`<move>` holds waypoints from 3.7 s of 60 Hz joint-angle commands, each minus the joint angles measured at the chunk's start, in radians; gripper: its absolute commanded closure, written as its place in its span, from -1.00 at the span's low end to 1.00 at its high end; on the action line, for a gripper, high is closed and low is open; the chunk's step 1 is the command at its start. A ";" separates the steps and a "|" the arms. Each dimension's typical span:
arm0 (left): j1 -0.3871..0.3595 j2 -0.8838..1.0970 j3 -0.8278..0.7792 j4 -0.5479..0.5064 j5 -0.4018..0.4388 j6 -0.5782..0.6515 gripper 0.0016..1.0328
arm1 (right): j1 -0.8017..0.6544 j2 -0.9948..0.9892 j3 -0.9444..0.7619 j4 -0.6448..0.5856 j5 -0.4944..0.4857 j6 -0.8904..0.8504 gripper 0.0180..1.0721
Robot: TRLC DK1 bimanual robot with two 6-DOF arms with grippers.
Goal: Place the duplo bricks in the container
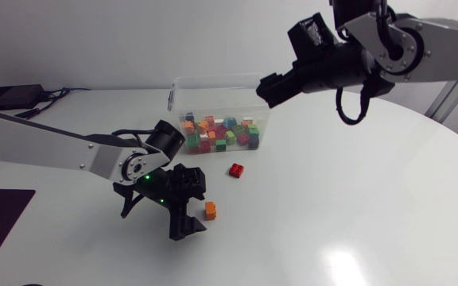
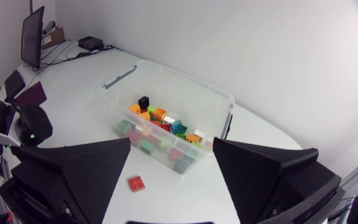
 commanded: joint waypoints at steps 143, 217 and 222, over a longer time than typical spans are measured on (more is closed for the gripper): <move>0.132 -0.215 0.433 -0.146 -0.017 -0.254 0.39 | 0.077 0.570 0.025 0.058 -0.116 -0.326 0.33; 0.235 0.233 0.844 0.073 -0.135 -0.512 -0.90 | -0.015 0.042 0.128 -0.188 -0.134 -0.247 0.33; 0.235 0.184 0.808 0.084 -0.139 -0.520 -0.90 | -0.023 0.067 0.178 -0.185 -0.135 -0.231 0.33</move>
